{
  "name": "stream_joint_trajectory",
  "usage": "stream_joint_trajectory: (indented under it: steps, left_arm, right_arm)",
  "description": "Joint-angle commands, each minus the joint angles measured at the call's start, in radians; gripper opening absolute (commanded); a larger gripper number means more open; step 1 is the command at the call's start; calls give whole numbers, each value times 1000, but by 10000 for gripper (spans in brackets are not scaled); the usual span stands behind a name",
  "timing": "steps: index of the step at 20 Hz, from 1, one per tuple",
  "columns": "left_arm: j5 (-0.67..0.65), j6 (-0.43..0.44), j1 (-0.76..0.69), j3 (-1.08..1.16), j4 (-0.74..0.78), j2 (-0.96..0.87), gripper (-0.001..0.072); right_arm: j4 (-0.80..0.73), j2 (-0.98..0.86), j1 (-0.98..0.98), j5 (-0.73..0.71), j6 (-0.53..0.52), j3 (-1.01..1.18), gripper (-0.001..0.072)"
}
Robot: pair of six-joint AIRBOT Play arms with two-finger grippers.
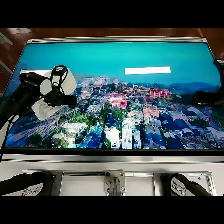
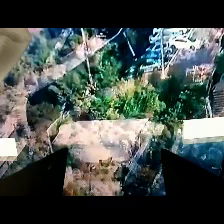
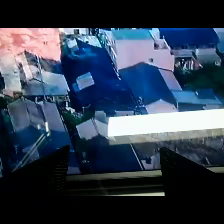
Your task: Fold the shirts.
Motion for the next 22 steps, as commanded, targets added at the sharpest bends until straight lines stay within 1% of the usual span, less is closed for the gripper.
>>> stream_joint_trajectory:
  steps: [1,18,19,22]
  left_arm:
    - [0,0,0,0,0,0,717]
    - [1,0,0,0,0,0,717]
    - [8,-16,-1,0,-2,-1,717]
    - [53,-22,-1,0,-27,-6,717]
  right_arm:
    - [0,0,0,0,0,0,682]
    - [1,0,0,-5,0,0,682]
    - [1,0,0,-16,0,0,682]
    - [3,0,0,-35,1,0,682]
